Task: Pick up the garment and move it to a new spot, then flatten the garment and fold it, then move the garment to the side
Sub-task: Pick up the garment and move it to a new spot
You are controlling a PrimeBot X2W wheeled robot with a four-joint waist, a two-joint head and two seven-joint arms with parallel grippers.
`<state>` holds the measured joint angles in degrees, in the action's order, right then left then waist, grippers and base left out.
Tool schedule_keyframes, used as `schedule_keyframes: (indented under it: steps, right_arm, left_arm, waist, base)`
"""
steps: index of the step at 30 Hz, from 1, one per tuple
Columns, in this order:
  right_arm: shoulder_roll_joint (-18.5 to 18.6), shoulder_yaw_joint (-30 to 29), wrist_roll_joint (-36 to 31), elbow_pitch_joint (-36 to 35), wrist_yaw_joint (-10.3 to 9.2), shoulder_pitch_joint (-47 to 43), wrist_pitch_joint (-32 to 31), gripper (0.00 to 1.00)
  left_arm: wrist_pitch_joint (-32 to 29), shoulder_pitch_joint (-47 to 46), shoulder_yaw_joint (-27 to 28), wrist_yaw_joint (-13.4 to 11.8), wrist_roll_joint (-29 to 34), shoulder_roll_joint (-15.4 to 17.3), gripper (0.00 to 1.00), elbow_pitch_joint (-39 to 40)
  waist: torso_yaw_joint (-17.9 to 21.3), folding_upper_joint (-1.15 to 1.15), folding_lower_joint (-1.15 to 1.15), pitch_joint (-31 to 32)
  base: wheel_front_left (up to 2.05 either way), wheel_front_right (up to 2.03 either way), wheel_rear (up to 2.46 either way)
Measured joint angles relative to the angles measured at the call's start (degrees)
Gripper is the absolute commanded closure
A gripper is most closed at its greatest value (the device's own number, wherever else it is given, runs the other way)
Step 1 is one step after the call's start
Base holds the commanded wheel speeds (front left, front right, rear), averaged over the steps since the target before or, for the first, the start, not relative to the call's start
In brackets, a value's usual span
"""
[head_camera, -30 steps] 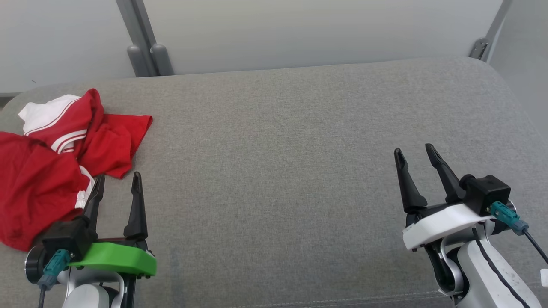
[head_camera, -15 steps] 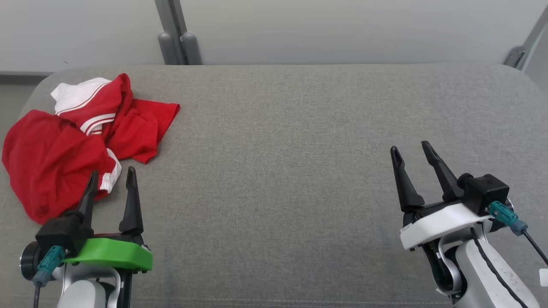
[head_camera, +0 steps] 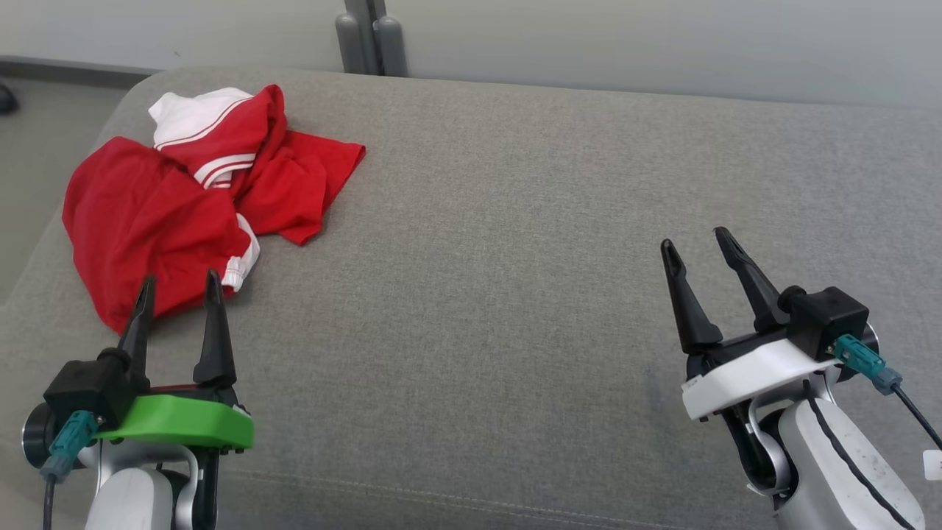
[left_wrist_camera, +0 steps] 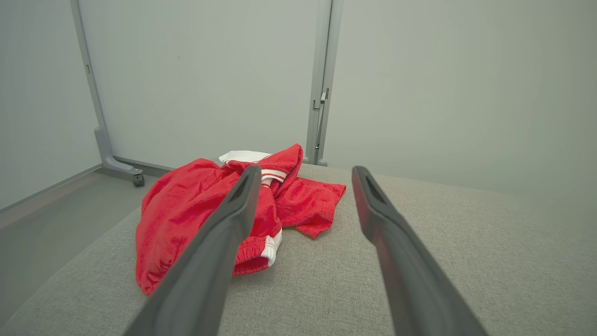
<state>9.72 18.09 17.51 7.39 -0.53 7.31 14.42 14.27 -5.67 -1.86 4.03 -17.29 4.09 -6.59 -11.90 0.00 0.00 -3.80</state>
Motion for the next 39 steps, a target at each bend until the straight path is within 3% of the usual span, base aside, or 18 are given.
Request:
schedule_keyframes:
  steps: [10,19,28,33,39]
  right_arm:
    - [0.0,0.9,-1.1,0.1,0.53,2.8,0.0,0.0]
    - [0.3,1.7,-2.6,0.1,1.03,5.3,0.0,0.0]
    - [0.1,3.9,-4.0,0.1,2.02,8.9,0.0,0.0]
    - [-0.4,5.0,-4.5,0.3,2.55,10.8,0.0,0.0]
    - [-0.5,5.4,-5.0,0.3,3.03,13.1,0.0,0.0]
  left_arm:
    - [0.2,-5.3,2.0,0.6,0.4,1.9,0.0,1.2]
    - [0.2,-11.7,4.3,1.1,-1.6,3.5,0.0,-1.6]
    - [-7.3,-19.7,7.9,1.6,-7.7,6.7,0.0,-10.3]
    - [-13.0,-25.1,8.6,1.8,-9.1,10.0,0.0,-17.1]
    - [-18.0,-30.4,9.8,2.1,-12.6,11.1,0.0,-23.0]
  waist:
    - [-3.9,0.0,0.0,-3.2]
    - [-5.1,0.0,0.0,-6.5]
    - [-4.9,0.0,0.0,-10.4]
    - [-4.0,0.0,0.0,-13.2]
    - [-2.3,0.0,0.0,-16.1]
  base:
    - [0.0,0.0,0.0]
    - [0.0,0.0,0.0]
    - [0.0,0.0,0.0]
    - [0.0,0.0,0.0]
    - [0.0,0.0,0.0]
